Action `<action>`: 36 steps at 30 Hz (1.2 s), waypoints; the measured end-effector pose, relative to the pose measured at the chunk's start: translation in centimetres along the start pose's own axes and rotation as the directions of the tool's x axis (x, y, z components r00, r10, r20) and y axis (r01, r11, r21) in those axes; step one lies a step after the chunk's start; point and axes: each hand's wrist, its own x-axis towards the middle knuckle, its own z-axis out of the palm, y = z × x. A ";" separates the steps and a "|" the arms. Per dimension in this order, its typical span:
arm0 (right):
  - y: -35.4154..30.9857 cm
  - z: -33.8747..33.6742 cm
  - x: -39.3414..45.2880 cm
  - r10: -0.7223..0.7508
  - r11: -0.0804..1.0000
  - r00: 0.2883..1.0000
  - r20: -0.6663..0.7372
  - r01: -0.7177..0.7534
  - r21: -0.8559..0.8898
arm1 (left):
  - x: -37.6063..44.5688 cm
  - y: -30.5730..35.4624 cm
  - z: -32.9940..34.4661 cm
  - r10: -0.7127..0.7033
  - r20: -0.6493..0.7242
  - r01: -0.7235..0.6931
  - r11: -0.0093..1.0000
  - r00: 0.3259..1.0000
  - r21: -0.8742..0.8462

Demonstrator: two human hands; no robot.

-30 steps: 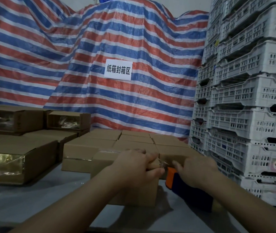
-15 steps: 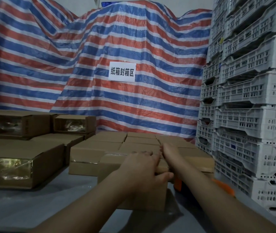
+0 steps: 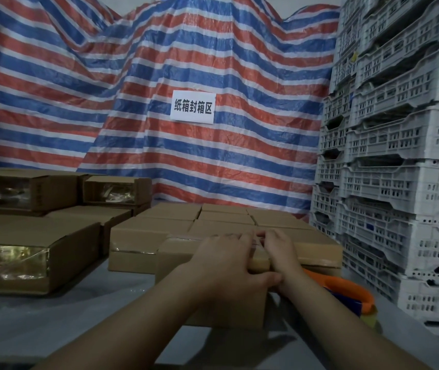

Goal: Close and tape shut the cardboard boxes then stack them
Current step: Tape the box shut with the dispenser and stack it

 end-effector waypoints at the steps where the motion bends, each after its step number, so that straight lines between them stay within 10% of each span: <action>1: -0.2 -0.4 -0.4 0.025 0.999 1.000 -0.001 -0.025 0.033 | 0.0 0.0 -0.3 -0.013 0.033 0.015 0.999 0.999 -0.049; 6: 0.8 -2.1 -0.5 0.037 0.998 0.999 0.000 -0.037 0.054 | 0.2 -1.3 -2.4 -0.163 0.043 0.157 0.794 0.986 -0.588; 12: 2.3 -1.6 -2.4 -0.080 0.996 0.986 0.144 0.084 -0.028 | -2.3 -6.0 -4.5 -0.475 -0.264 0.162 0.682 0.839 -0.713; 21: 3.9 -1.5 -6.1 -0.051 0.983 0.907 0.417 0.118 -0.137 | -8.7 -7.9 1.5 -0.511 0.214 0.406 0.300 0.833 -0.863; 29: 1.6 -1.1 -7.4 -0.117 0.983 0.929 0.352 0.159 -0.093 | -7.6 -6.3 0.1 -0.654 0.081 0.307 0.238 0.752 -0.922; 36: -6.2 1.6 -2.6 -0.209 0.978 0.950 0.231 0.205 0.041 | 0.1 -8.1 -7.6 -0.666 -0.058 0.285 0.394 0.743 -0.874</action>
